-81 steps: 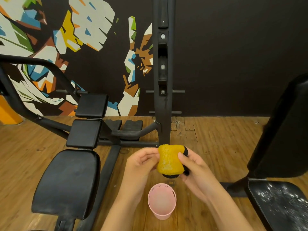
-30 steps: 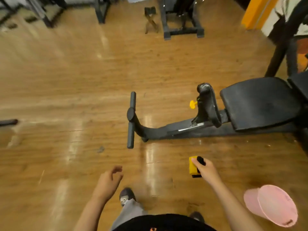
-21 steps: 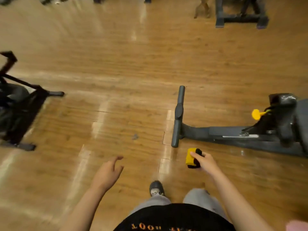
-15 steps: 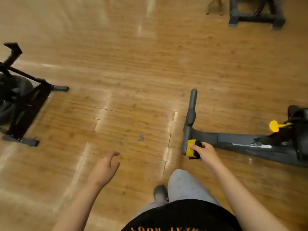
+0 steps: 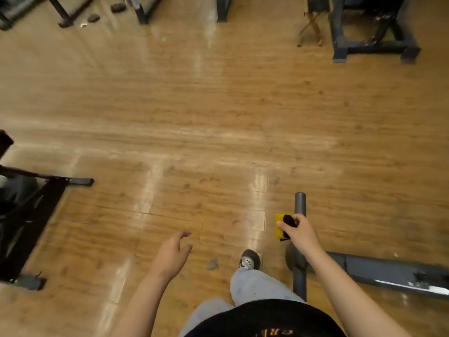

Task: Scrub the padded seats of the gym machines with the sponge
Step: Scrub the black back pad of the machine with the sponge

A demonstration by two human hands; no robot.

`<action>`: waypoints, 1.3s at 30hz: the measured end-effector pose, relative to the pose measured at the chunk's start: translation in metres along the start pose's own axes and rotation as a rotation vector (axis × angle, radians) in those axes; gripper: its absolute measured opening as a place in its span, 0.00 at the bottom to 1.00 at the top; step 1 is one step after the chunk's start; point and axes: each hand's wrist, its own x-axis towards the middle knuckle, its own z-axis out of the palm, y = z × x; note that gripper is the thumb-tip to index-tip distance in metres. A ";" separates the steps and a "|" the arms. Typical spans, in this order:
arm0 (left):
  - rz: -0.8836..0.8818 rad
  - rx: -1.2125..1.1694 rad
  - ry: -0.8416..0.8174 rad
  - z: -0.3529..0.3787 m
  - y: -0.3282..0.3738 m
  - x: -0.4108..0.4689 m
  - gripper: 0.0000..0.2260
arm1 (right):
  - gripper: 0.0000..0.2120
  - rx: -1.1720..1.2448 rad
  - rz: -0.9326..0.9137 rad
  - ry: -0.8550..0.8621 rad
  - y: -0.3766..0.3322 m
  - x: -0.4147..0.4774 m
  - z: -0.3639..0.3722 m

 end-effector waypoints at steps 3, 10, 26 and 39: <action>0.076 0.013 0.044 -0.037 0.044 0.072 0.15 | 0.16 -0.076 -0.072 0.047 -0.048 0.048 -0.020; 0.220 0.026 -0.086 -0.052 0.140 0.202 0.16 | 0.12 -0.104 -0.048 0.101 -0.104 0.140 -0.042; 0.675 0.323 -0.234 -0.161 0.438 0.624 0.15 | 0.20 0.109 0.172 0.503 -0.271 0.432 -0.202; 0.601 0.259 -0.348 -0.087 0.708 0.801 0.14 | 0.16 0.065 0.271 0.399 -0.297 0.677 -0.423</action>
